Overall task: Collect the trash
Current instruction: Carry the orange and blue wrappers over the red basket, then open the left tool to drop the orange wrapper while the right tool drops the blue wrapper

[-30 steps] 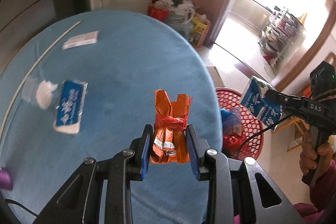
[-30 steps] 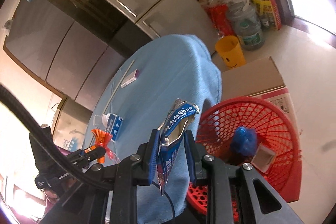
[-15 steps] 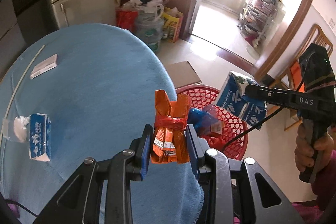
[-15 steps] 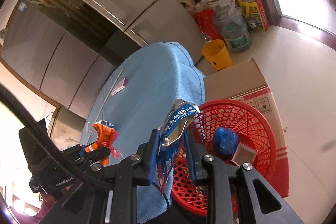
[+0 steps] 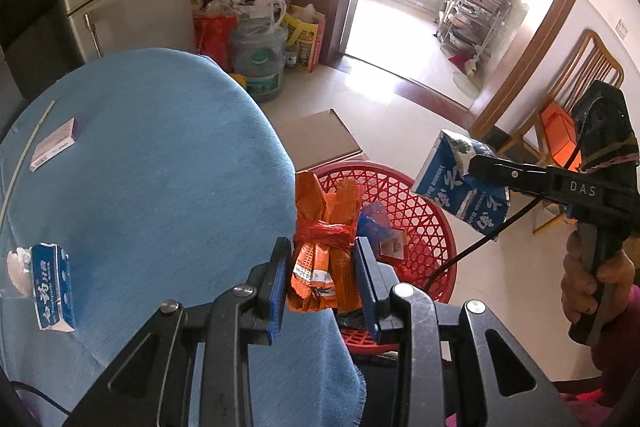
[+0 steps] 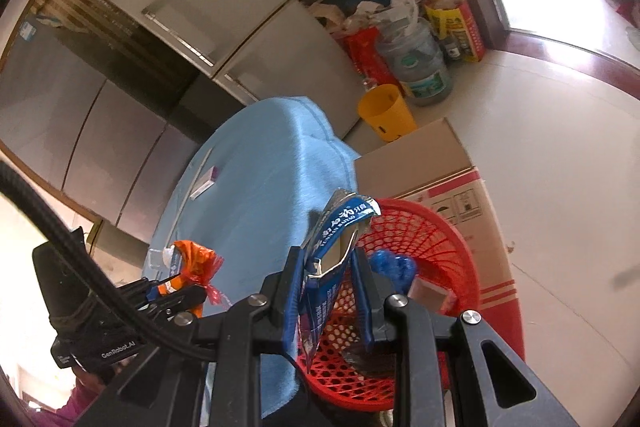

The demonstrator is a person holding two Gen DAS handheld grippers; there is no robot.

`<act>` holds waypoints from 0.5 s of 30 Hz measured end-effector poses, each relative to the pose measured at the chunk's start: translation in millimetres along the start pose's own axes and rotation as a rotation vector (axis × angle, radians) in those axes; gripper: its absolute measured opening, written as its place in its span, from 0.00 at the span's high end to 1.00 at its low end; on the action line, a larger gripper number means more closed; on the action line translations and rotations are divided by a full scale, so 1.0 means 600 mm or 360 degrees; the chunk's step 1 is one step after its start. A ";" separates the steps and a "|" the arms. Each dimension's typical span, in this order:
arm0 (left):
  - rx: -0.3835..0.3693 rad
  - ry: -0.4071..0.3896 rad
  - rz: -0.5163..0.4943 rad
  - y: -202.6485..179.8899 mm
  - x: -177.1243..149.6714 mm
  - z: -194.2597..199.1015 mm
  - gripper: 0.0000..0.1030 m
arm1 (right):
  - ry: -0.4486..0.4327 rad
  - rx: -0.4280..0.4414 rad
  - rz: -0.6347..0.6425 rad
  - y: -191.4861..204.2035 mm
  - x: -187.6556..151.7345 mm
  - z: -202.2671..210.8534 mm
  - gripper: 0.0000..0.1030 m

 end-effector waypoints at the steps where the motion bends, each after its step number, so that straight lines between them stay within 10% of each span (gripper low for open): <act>1: -0.0004 -0.0001 0.0000 -0.003 0.001 -0.001 0.68 | -0.0005 -0.0003 -0.0005 -0.004 0.003 0.001 0.75; 15: 0.0103 0.0000 -0.0160 -0.054 0.010 -0.010 0.68 | -0.0052 -0.0008 0.0115 0.015 0.011 0.016 0.75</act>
Point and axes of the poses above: each gripper's, at about its wrist camera, not at the fingertips, and z roughly against the way its jaws point, y to its left, x to its top, the point moved 2 cm from there along -z, roughly the way its jaws point, and after that the axes turned 14 degrees about -y, right-handed, at the moved point
